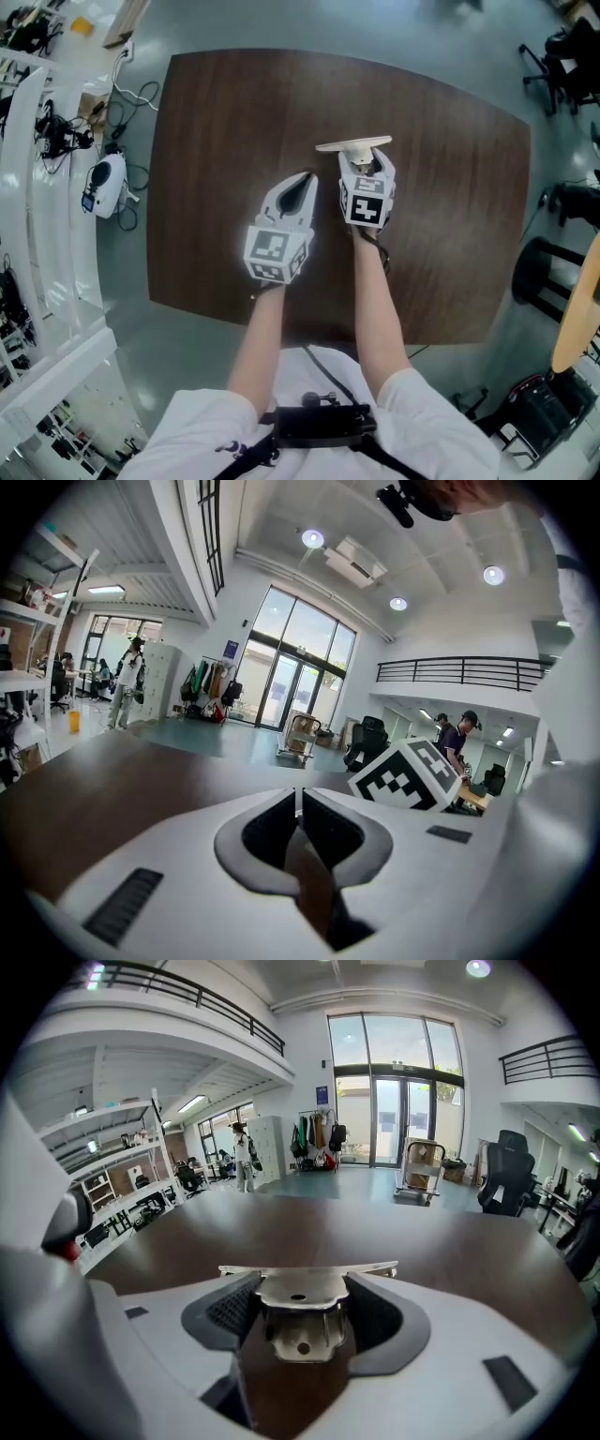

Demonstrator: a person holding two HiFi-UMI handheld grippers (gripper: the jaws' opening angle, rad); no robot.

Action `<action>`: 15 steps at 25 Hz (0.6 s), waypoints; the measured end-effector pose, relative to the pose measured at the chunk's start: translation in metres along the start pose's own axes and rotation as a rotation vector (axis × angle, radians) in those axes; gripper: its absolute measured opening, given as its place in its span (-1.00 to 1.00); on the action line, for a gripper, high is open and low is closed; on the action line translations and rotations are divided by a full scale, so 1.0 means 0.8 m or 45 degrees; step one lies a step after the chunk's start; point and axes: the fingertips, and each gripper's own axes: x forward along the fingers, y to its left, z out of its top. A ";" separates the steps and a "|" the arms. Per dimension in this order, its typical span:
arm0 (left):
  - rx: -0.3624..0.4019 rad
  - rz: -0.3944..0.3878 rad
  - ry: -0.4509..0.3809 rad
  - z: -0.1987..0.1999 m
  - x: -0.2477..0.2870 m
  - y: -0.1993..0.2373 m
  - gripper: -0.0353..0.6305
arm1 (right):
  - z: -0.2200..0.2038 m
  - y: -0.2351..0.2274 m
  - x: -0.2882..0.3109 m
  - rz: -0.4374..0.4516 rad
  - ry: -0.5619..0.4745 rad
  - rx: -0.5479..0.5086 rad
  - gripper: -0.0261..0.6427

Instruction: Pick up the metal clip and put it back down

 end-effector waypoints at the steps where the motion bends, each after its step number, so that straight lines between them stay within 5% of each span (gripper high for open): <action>1: -0.004 0.001 -0.001 0.000 -0.010 -0.001 -0.80 | 0.001 0.004 -0.014 -0.001 -0.016 0.002 -0.03; 15: 0.083 -0.013 -0.211 0.099 -0.159 -0.038 -0.80 | 0.066 0.085 -0.288 -0.007 -0.430 0.063 -0.04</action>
